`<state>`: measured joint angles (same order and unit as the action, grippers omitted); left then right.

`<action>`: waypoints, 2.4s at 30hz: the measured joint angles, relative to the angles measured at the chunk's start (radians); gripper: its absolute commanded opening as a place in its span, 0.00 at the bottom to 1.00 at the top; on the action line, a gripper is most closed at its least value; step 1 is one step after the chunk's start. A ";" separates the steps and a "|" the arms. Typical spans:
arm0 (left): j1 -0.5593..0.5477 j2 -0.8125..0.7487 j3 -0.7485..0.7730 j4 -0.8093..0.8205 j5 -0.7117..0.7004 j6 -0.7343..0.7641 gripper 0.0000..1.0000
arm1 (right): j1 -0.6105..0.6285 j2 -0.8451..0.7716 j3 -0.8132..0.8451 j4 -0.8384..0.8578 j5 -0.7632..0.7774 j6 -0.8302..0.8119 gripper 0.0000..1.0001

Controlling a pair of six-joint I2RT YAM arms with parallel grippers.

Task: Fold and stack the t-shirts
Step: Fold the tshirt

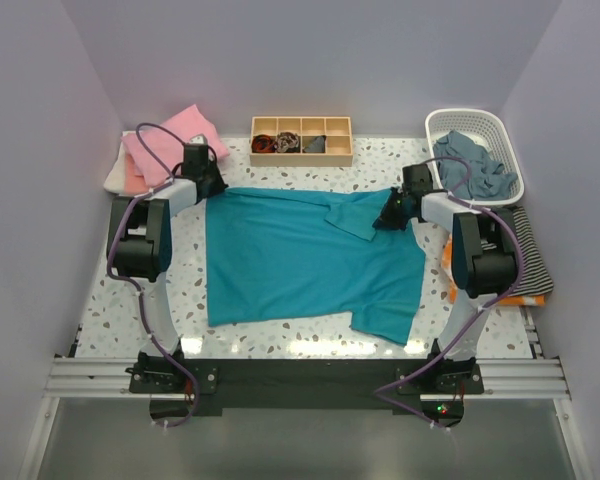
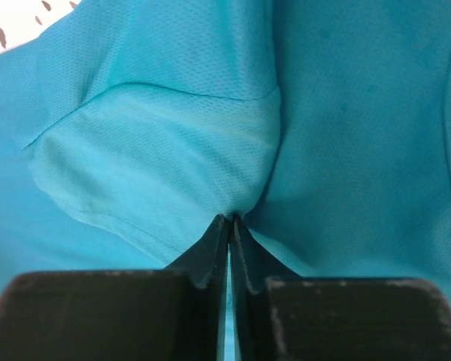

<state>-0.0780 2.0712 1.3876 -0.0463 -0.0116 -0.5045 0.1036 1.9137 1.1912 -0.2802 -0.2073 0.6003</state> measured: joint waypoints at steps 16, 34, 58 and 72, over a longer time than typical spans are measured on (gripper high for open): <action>0.000 -0.087 -0.070 -0.001 0.023 0.010 0.00 | 0.000 -0.230 -0.002 -0.046 0.031 -0.028 0.00; -0.048 -0.367 -0.375 0.007 0.084 -0.010 0.00 | 0.000 -0.344 -0.002 -0.284 0.179 -0.072 0.00; -0.062 -0.396 -0.516 0.014 0.087 -0.035 0.00 | -0.005 -0.400 -0.032 -0.419 0.083 -0.069 0.00; -0.062 -0.396 -0.525 -0.001 0.083 -0.035 0.00 | -0.006 -0.435 -0.090 -0.481 0.147 -0.083 0.16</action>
<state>-0.1398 1.6756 0.8631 -0.0475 0.0715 -0.5400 0.0971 1.4784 1.1007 -0.7609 -0.0605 0.5175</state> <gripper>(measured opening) 0.018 0.009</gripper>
